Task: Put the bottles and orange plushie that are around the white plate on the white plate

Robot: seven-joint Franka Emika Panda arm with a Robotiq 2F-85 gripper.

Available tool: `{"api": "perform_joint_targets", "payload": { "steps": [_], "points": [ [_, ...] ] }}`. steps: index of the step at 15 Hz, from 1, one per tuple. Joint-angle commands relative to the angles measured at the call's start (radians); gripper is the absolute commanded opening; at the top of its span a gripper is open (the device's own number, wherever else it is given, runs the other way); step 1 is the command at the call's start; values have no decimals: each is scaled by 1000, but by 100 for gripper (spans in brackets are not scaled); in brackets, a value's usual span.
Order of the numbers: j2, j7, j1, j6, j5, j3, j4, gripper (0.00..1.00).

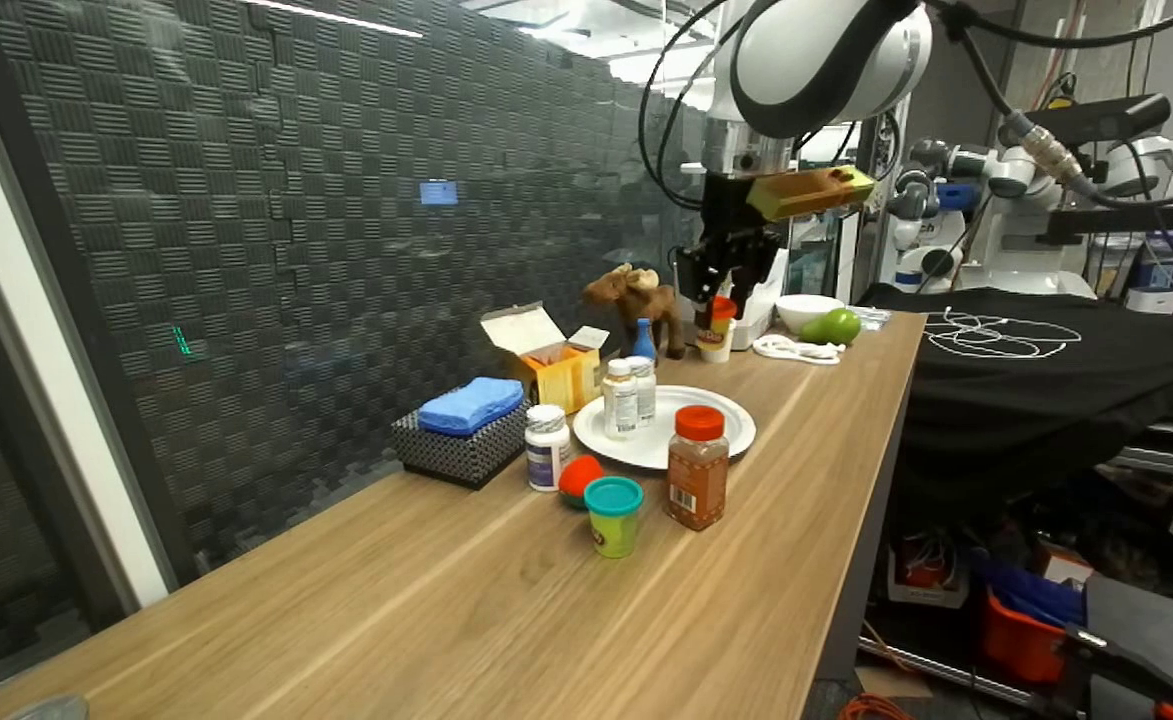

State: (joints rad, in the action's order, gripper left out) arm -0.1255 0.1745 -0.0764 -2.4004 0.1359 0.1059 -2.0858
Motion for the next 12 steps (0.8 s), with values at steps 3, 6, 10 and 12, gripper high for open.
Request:
{"api": "perform_joint_targets", "payload": {
  "steps": [3, 6, 10, 12],
  "points": [
    [-91, -128, -12, -29, -117, -29, 55, 28],
    [-136, -194, -22, -27, -185, -40, 82, 28],
    [-201, -253, -29, -28, -210, -47, 133, 28],
    [-224, -270, -32, -27, -204, -47, 153, 28]
  ]
}}
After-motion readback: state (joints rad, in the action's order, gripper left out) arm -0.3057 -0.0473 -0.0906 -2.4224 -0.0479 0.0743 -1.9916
